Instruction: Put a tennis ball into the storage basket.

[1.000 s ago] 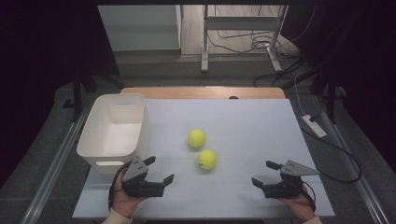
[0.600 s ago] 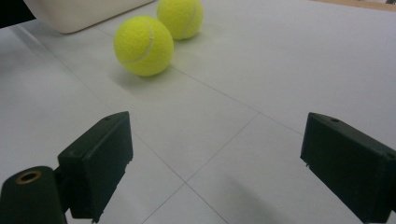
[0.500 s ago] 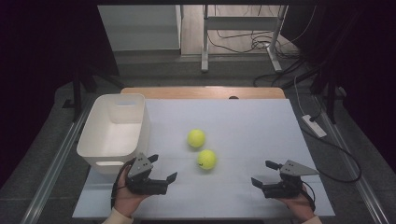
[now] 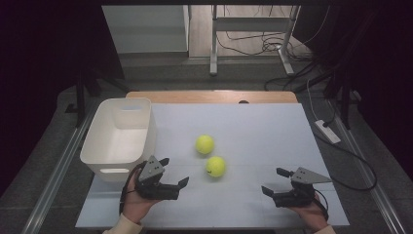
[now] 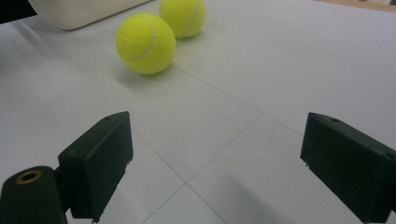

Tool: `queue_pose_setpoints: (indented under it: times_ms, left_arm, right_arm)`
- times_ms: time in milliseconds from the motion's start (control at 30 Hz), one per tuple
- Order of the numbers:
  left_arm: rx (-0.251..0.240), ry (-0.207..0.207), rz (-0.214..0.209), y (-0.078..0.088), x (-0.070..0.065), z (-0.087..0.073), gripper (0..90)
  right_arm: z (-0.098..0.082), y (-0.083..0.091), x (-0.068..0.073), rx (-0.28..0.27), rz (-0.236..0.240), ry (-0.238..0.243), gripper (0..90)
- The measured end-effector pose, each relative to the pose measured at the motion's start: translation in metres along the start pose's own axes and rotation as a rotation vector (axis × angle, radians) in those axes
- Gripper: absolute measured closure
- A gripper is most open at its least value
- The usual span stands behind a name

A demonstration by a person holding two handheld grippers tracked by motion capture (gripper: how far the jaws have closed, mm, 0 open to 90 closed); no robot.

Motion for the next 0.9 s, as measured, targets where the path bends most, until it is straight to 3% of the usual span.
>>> queue_pose_setpoints:
  times_ms: [900]
  left_arm:
    - [0.017, 0.005, -0.011, -0.015, -0.006, 0.019, 9.0]
  right_arm:
    - [0.0, -0.001, 0.0, 0.01, 0.0, 0.008, 9.6]
Point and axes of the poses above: each handheld gripper's, and its own axes: y roughly backward along the jaws, z roughly out of its top, x roughly to its left, the point moved 1 cm from there along -y, roughly forward along the jaws, and after that the axes turned 11 degrees about z, right-handed, at the moved point
